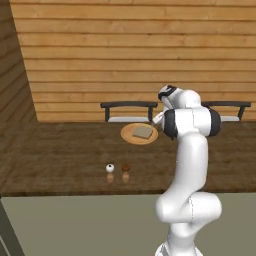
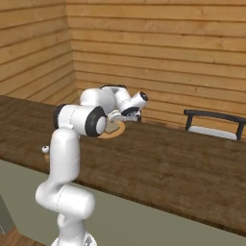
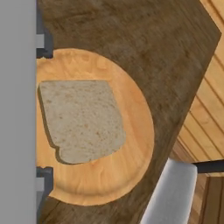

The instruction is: Start the toaster. Once the lever pops up, take the bread to the plate on the dining counter.

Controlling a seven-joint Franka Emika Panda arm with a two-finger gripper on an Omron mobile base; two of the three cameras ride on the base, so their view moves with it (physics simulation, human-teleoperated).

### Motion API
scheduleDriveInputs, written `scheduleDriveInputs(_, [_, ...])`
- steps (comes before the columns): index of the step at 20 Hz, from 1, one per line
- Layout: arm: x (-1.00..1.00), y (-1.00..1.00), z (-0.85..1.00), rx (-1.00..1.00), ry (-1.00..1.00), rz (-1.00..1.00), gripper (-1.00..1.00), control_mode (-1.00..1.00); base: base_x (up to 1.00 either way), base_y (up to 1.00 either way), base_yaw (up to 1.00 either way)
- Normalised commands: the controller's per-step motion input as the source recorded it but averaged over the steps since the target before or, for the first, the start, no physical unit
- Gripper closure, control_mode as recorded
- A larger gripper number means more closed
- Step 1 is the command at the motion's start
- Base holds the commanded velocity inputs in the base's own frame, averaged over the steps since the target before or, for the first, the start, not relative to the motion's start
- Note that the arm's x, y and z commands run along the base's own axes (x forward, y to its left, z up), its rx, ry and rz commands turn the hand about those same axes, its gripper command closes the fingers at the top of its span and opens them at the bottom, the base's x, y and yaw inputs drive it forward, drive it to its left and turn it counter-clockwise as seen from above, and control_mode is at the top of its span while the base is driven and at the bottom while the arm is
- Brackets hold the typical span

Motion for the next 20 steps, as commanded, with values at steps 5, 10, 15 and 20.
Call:
scheduleDriveInputs(5, [-0.22, 0.06, 0.45, -0.12, -0.11, 0.00, -1.00, -1.00, 0.00, 0.00, 0.00])
scheduleDriveInputs(10, [-1.00, 0.21, 0.31, -0.22, -0.22, -0.19, -1.00, -1.00, 0.00, 0.00, 0.00])
scheduleDriveInputs(15, [-0.95, 0.18, 0.37, -0.17, -0.08, -0.13, -1.00, -1.00, 0.00, 0.00, 0.00])
scheduleDriveInputs(20, [-1.00, 0.28, 0.28, -0.10, -0.05, -0.10, -1.00, -1.00, 0.00, 0.00, 0.00])
